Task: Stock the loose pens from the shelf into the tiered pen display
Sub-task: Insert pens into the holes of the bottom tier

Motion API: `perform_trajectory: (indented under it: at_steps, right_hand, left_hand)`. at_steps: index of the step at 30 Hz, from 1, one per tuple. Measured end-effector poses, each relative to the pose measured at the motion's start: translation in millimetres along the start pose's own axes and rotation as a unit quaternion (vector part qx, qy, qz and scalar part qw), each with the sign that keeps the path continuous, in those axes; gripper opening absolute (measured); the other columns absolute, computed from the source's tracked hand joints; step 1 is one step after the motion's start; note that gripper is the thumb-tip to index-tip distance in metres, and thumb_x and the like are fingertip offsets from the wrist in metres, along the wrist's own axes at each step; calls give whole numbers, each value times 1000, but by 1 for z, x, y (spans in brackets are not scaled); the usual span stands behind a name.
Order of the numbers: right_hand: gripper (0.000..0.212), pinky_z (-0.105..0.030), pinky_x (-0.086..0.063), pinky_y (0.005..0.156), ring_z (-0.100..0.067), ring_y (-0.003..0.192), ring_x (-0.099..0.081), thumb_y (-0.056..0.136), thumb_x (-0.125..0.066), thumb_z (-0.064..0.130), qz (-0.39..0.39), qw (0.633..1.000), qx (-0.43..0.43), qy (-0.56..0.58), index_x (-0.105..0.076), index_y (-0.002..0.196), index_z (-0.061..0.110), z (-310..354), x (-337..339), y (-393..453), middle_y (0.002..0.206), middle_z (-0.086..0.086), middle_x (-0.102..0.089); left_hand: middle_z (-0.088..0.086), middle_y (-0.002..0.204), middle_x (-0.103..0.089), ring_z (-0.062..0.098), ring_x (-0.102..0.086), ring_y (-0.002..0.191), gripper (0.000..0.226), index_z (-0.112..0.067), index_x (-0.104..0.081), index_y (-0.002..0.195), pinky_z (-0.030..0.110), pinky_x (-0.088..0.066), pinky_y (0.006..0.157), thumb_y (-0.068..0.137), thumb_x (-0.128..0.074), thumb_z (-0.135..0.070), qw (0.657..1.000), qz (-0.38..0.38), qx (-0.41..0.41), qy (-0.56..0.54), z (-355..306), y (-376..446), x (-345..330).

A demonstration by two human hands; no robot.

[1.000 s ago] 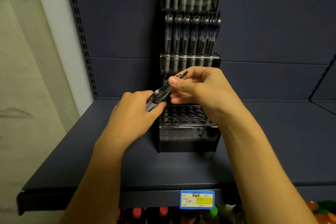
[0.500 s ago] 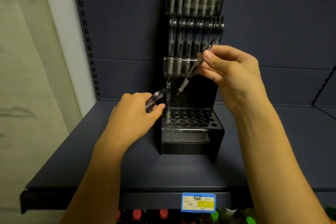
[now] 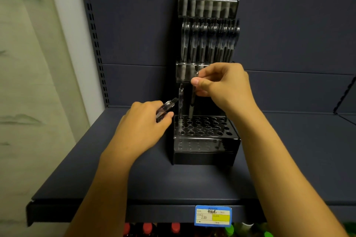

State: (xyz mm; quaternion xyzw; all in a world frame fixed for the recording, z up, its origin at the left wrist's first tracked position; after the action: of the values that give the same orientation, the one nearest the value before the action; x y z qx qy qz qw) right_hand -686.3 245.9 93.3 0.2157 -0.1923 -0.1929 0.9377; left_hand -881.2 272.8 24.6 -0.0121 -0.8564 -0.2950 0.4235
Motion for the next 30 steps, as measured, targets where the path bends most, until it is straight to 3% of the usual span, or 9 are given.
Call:
perform_trajectory:
  at_steps: [9, 19, 23, 26, 28, 30]
  right_hand:
    - [16, -36, -64, 74, -14, 67, -75, 81, -86, 19, -2, 997, 6, -77, -74, 87, 10, -2, -5, 4, 73, -4, -74]
    - [23, -40, -61, 86, -20, 86, -73, 81, -86, 31, 59, 976, -42, -203, -74, 86, 13, -19, -16, -10, 82, -4, -73]
    - [23, -41, -60, 87, -23, 90, -71, 78, -87, 37, 83, 961, -43, -260, -75, 80, 18, -14, -15, -19, 77, -4, -71]
    - [23, -36, -61, 82, -16, 79, -72, 75, -89, 36, 87, 968, -28, -233, -73, 76, 20, 0, -10, -26, 72, 1, -72]
    - [27, -34, -63, 77, -14, 70, -74, 73, -90, 39, 125, 976, -42, -171, -75, 75, 17, 9, -14, -32, 70, 0, -74]
    - [34, -33, -65, 71, -15, 64, -75, 73, -88, 43, 167, 976, -77, -119, -77, 75, 11, 13, -21, -37, 67, -2, -76]
  left_hand:
    - [-4, 62, -54, 14, -53, 57, 32, -24, -53, 71, 32, -41, 54, 96, -60, -43, 1000, 12, -5, 2, 0, -1, -1]
    - [-2, 61, -53, 16, -51, 56, 33, -21, -54, 72, 32, -40, 53, 96, -61, -43, 1000, 22, -8, -7, -1, 0, -3]
    - [-2, 61, -53, 15, -50, 55, 34, -22, -54, 71, 31, -39, 53, 95, -61, -44, 1000, 22, -6, -9, -1, 1, -3]
    - [-2, 61, -54, 15, -51, 55, 32, -22, -54, 71, 34, -40, 52, 94, -61, -44, 1000, 23, -7, -9, -2, 1, -4]
    - [-2, 62, -57, 16, -54, 56, 29, -23, -59, 75, 41, -48, 54, 92, -59, -45, 1000, 23, -8, -11, -3, 2, -4]
    - [-4, 63, -59, 14, -56, 58, 23, -25, -66, 87, 40, -48, 54, 92, -57, -45, 1000, 29, -9, -3, -7, 2, -5]
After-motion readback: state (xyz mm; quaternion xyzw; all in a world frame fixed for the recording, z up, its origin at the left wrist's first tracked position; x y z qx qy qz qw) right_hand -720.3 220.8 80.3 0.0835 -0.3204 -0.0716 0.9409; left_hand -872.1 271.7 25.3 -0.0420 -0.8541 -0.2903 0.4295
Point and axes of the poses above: each hand's wrist, its own y-axis towards the middle knuckle, its own x-axis out of the back of the hand, z = x × y, the point moved 5 cm from there along y, towards the middle knuckle
